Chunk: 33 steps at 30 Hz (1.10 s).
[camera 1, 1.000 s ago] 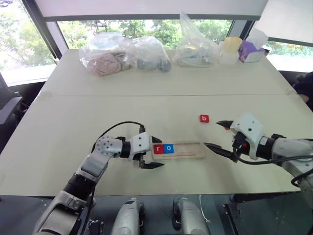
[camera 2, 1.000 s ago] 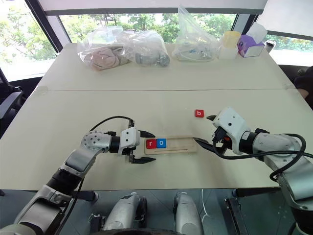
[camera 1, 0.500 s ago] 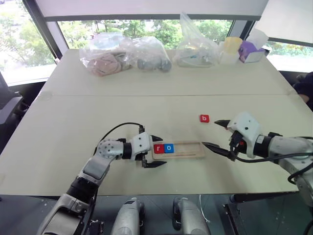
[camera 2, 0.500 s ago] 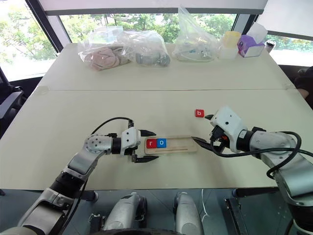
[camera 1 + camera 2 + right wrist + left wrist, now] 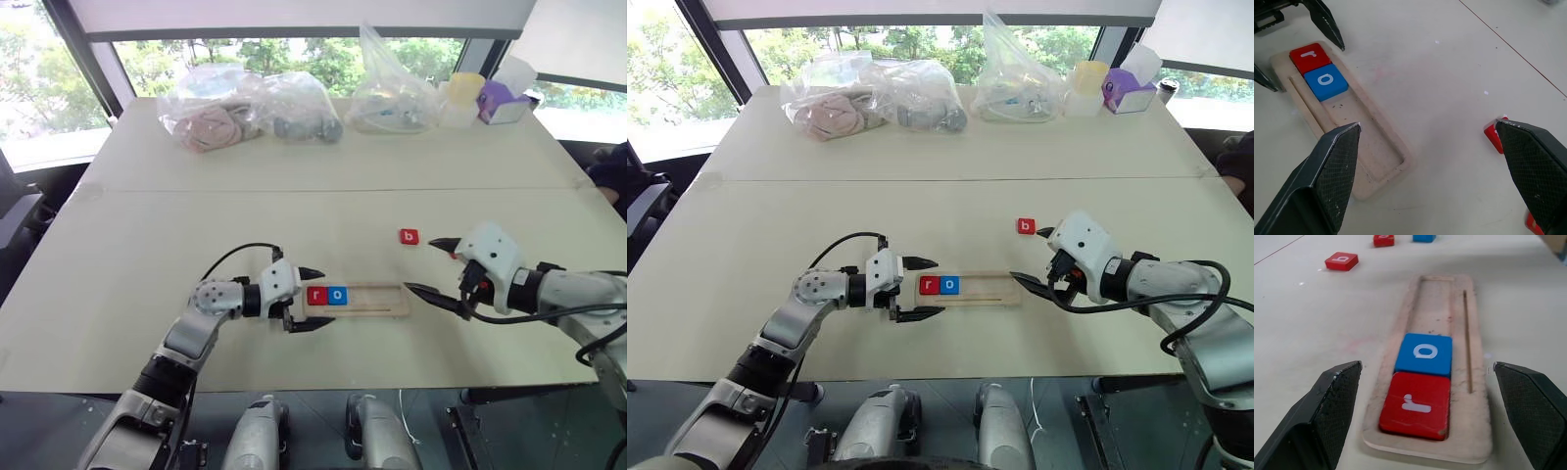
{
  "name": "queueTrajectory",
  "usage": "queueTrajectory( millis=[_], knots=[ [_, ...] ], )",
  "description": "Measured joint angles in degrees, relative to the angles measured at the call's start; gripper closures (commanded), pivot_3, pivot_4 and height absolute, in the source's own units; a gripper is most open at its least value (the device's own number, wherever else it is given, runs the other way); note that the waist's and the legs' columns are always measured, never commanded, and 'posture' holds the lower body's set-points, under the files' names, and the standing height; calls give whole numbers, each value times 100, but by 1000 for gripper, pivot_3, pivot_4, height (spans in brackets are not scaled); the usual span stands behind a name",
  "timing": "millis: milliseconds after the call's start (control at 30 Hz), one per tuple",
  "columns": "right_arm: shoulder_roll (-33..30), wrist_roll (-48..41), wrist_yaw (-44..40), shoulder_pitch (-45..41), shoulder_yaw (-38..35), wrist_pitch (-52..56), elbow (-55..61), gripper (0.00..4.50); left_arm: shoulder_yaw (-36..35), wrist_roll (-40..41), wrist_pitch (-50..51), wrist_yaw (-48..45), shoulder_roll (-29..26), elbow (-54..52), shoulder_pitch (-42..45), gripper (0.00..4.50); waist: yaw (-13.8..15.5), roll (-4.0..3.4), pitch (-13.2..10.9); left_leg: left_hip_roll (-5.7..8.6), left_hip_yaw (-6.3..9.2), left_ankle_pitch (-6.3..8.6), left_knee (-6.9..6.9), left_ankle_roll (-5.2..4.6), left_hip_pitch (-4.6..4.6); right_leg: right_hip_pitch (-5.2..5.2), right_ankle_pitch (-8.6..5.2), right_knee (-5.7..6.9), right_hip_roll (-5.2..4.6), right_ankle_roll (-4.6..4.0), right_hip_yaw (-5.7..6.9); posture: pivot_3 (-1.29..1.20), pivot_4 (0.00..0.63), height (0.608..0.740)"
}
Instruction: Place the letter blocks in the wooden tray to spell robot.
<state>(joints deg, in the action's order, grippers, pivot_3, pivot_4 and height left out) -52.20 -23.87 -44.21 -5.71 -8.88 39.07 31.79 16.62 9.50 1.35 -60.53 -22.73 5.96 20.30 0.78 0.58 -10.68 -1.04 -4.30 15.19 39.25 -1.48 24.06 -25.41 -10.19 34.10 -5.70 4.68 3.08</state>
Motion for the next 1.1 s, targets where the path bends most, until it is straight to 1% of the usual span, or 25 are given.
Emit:
queueTrajectory(
  millis=[100,200,300,367,467,533,633,833,967,1100],
  knots=[
    [47,0,0,-8,100,0,-15,0,-3,126,172,-65,-54,-181,-53,26,-3,0,0,0,0,0,0,0,0,-1,0,0,0,0,0,0,150,740],
    [255,6,69,-100,214,0,-146,0,-44,286,361,-121,-159,-483,-88,26,-4,0,-1,-1,0,0,0,0,0,-1,0,0,1,0,0,0,150,740],
    [533,137,325,-431,382,19,-528,0,-193,483,605,-145,-306,-873,-124,26,-21,2,-3,-3,-2,0,0,0,0,-3,0,1,2,0,0,0,150,740],
    [738,341,640,-711,489,95,-898,0,-367,638,811,-140,-468,-1207,-106,26,-19,-1,-3,-6,-3,0,0,0,0,-5,0,1,3,-1,0,0,150,740],
    [1078,578,1119,-1036,596,309,-1347,0,-716,1011,1265,-137,-856,-1791,-122,26,-18,1,-4,-8,-2,0,-4,0,7,-12,1,2,6,-2,2,0,150,740],
    [1431,659,1464,-1203,651,586,-1506,0,-1040,1377,1739,-131,-1218,-2234,-156,26,-27,1,-5,-9,-2,0,-8,0,14,-19,1,3,9,-2,1,0,150,740],
    [1857,689,1884,-1390,729,1058,-1602,0,-1482,1863,2330,-81,-1581,-2673,-166,26,-23,-2,-5,-8,-2,0,-8,0,21,-25,1,4,9,-1,2,0,150,740],
    [2898,795,2967,-1966,598,1939,-1928,0,-2204,2890,3405,211,-1939,-3050,-68,26,-21,-2,-5,-3,-1,-1,-5,1,22,-23,1,5,10,0,1,0,150,740],
    [3205,971,3490,-2096,533,2227,-2134,0,-2335,3223,3698,259,-2173,-3238,75,26,-23,-2,-5,6,-4,-1,-8,1,25,-22,0,2,10,1,0,0,150,740],
    [3333,1142,3793,-2148,476,2261,-2277,0,-2310,3253,3781,146,-2441,-3467,30,26,-58,-4,-6,9,-8,-1,-8,1,26,-22,0,2,10,1,1,0,150,740]
  ],
)
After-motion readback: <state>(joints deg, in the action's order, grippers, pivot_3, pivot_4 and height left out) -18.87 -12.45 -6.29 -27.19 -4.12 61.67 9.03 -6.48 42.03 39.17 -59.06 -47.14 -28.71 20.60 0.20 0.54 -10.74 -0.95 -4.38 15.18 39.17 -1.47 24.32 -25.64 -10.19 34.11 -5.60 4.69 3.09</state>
